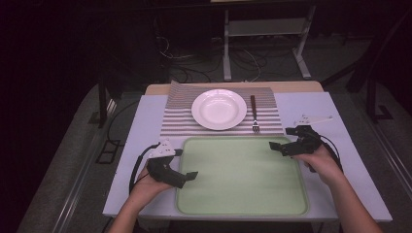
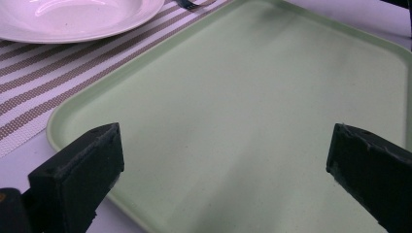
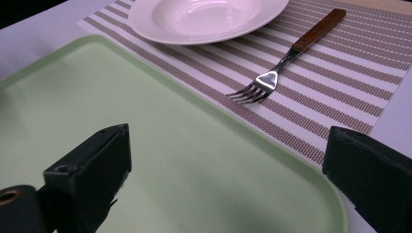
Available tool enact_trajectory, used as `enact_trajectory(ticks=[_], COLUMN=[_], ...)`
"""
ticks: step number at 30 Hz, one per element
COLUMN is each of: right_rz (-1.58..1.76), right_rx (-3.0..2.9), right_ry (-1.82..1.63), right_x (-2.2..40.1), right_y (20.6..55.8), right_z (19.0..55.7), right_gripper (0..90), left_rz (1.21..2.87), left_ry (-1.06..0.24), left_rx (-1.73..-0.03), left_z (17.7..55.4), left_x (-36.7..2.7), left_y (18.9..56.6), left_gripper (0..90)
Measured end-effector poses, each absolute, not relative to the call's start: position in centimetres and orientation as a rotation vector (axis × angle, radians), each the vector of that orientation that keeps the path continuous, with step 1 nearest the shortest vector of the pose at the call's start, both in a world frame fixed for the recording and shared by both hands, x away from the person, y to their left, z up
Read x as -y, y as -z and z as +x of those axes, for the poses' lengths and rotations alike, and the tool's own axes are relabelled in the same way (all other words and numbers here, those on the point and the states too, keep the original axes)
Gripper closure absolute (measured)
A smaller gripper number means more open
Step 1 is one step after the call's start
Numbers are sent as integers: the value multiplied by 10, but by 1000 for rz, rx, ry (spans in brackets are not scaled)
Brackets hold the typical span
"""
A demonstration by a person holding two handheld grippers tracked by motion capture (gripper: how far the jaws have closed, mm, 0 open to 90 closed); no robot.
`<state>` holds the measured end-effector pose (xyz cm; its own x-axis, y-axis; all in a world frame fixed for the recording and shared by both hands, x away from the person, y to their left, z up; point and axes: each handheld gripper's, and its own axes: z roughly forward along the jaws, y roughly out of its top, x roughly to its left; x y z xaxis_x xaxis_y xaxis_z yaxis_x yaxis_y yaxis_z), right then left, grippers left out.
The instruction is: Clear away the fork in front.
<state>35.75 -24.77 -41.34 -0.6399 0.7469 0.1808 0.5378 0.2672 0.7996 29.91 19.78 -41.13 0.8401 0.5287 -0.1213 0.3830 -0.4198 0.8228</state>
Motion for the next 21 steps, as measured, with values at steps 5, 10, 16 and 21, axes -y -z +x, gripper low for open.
enact_trajectory(ticks=[5,10,16,21], right_rz=[1191,1198,1201,1219], right_rx=[-2296,-2288,-2288,-2290], right_ry=[-1312,-1312,-1303,-1290], right_x=[245,242,231,225], right_y=[410,408,406,401], right_z=[365,373,385,398], right_gripper=[38,39,40,52], left_rz=[2060,2050,2048,2048], left_ry=[-195,-201,-200,-199], left_rx=[-674,-668,-667,-663], left_z=[299,297,297,297], left_x=[-197,-195,-195,-195], left_y=[412,410,410,410], left_gripper=[0,0,0,0])
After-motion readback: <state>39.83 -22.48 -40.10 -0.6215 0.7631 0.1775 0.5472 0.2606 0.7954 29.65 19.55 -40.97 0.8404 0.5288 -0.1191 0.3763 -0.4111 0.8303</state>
